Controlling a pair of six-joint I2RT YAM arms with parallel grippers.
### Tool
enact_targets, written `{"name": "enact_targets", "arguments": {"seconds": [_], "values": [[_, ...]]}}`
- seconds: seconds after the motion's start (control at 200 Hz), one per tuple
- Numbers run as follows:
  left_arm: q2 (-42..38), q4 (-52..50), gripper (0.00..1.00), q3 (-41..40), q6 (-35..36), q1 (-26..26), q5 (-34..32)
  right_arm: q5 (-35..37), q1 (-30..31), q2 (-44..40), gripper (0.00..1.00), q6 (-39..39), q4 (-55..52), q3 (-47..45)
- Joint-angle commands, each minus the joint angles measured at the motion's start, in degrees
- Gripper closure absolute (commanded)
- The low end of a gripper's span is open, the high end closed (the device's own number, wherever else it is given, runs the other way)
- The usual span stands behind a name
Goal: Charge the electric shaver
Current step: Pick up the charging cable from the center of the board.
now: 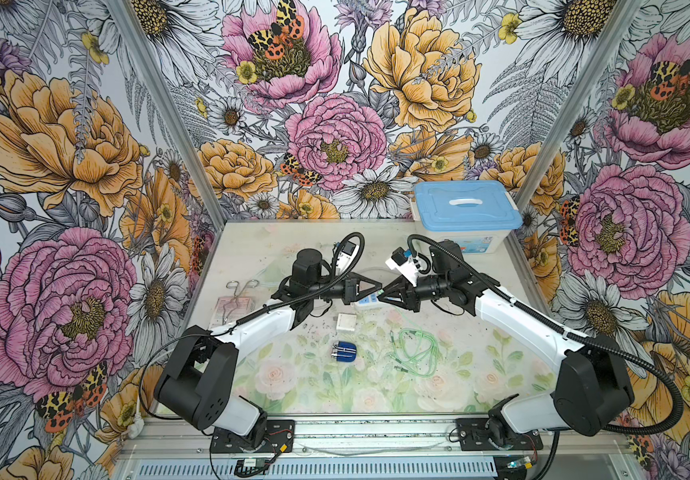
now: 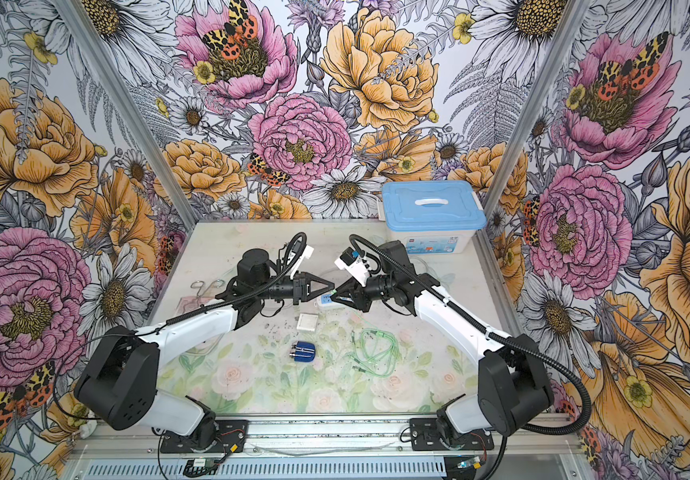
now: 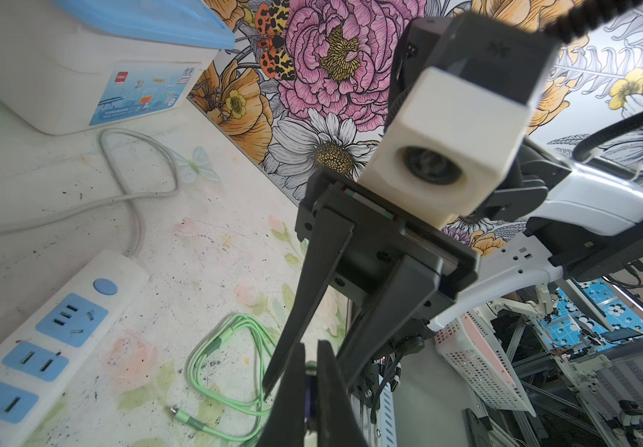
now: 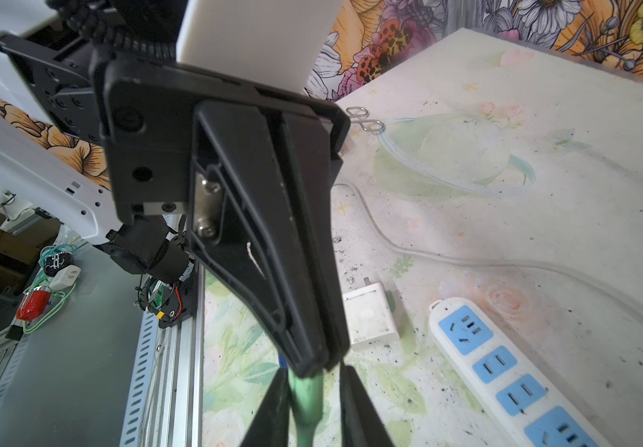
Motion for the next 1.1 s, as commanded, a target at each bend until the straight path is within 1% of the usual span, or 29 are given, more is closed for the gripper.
{"name": "enact_targets", "arguments": {"seconds": [0.0, 0.27, 0.465, 0.575, 0.646, 0.701, 0.716, 0.766, 0.831, 0.946, 1.026, 1.096], "values": [[0.3, -0.4, 1.00, 1.2, 1.8, -0.7, 1.7, -0.2, 0.1, -1.4, 0.75, -0.5, 1.1, 2.3], [-0.1, -1.7, 1.00, 1.2, 2.8, -0.4, 1.4, -0.2, 0.0, -1.7, 0.88, -0.2, 1.0, 2.3], [-1.3, -5.0, 1.00, 1.8, 5.0, 0.8, 1.3, -0.3, 0.0, -1.9, 0.88, -0.1, 1.0, 2.1], [-1.7, -6.4, 1.00, 2.0, 6.1, 1.1, 1.1, -0.3, 0.0, -2.0, 0.94, -0.2, 1.1, 2.2], [-1.8, -7.0, 1.00, 1.9, 6.4, 1.4, 0.7, -0.5, 0.0, -2.0, 1.00, -0.1, 1.1, 2.4], [-1.7, -7.5, 1.00, 1.8, 6.7, 1.4, 0.1, -0.5, 0.0, -2.1, 1.00, -0.1, 1.1, 2.5], [-1.8, -7.8, 0.97, 1.8, 6.9, 1.4, -0.2, -0.4, 0.0, -2.1, 1.00, -0.1, 1.1, 2.5], [-2.1, -11.0, 0.81, 2.3, 8.6, 1.7, -2.4, 0.2, 0.0, -2.1, 1.00, 0.2, 1.2, 2.5], [-3.3, -14.9, 0.69, 2.9, 11.2, 2.2, -4.7, 0.5, 0.0, -1.8, 1.00, 0.8, 1.2, 2.6], [-6.2, -21.1, 0.54, 4.2, 14.6, 3.7, -9.5, 1.0, 0.0, -1.7, 1.00, 1.0, 1.2, 2.3], [-9.1, -25.9, 0.48, 4.9, 17.3, 5.3, -13.7, 2.4, 0.1, -1.4, 1.00, 1.2, 1.2, 1.9], [-11.9, -32.0, 0.40, 6.5, 21.1, 6.4, -19.4, 3.9, 0.1, -1.2, 1.00, 1.5, 1.2, 1.1]]}}
